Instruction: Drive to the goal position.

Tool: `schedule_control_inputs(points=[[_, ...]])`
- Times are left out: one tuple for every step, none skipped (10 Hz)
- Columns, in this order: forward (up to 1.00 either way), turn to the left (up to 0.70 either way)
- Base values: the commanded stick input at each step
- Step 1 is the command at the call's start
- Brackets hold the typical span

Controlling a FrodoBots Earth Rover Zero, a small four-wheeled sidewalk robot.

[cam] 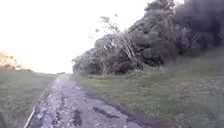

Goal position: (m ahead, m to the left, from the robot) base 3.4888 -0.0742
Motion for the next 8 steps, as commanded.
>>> schedule_control_inputs(points=[[0.7,0.2],[0.0,0.7],[0.0,0.7],[0.0,0.7],[0.0,0.7],[0.0,0.7],[0.0,0.7],[0.0,0.7]])
